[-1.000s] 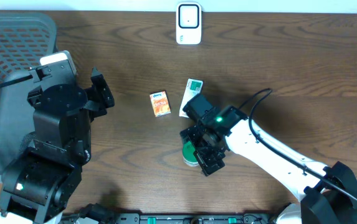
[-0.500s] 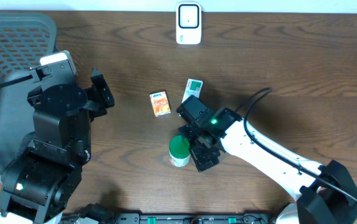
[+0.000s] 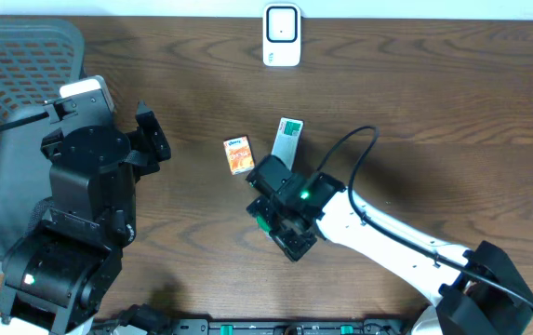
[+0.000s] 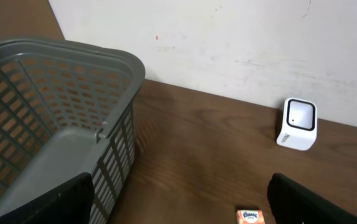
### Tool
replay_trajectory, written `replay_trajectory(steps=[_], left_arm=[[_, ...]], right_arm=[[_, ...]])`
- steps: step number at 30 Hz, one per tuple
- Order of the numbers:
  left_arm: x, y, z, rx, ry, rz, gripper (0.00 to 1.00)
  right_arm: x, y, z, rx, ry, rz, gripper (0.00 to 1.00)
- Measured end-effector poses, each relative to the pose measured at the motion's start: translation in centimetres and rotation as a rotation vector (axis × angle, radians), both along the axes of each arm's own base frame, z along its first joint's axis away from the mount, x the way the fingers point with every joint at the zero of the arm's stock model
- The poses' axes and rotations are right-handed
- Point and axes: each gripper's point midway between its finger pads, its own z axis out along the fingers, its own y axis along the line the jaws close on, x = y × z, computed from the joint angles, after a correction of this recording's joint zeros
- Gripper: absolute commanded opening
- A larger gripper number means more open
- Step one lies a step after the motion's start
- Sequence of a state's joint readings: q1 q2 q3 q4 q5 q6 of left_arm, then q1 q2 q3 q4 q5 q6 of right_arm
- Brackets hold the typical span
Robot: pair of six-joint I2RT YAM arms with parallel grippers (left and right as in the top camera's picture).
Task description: Scan the item barcode
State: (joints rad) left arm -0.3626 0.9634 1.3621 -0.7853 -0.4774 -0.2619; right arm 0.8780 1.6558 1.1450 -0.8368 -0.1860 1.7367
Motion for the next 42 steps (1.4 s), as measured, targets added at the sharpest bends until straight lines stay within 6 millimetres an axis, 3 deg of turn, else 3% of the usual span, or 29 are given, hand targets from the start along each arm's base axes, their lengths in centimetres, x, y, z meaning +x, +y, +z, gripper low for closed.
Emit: replay_trajectory(steps=[9,17,24,29,32,42], left_arm=[[0.0,0.0,0.0,0.0,0.0,0.0,0.89],[0.0,0.0,0.0,0.0,0.0,0.0,0.89],[0.0,0.0,0.0,0.0,0.0,0.0,0.89],[0.0,0.0,0.0,0.0,0.0,0.0,0.89],[0.0,0.0,0.0,0.0,0.0,0.0,0.89],[0.0,0.0,0.0,0.0,0.0,0.0,0.89]], right_arm=[[-0.6,-0.1,-0.1,-0.013,-0.012,0.087,0.89],[-2.9,-3.8,-0.4,-0.164,0.064,0.135,0.92],[-2.2,-6.0,-0.1,-0.239,0.035,0.153,0.94],[-0.4,-5.4,1.4,-0.173,-0.067,0.18,0.94],[0.5,-4.4,2.2,-0.128,-0.129,0.205,0.99],[1.6,-3.2,2.8,-0.081,-0.201,0.25,0.99]])
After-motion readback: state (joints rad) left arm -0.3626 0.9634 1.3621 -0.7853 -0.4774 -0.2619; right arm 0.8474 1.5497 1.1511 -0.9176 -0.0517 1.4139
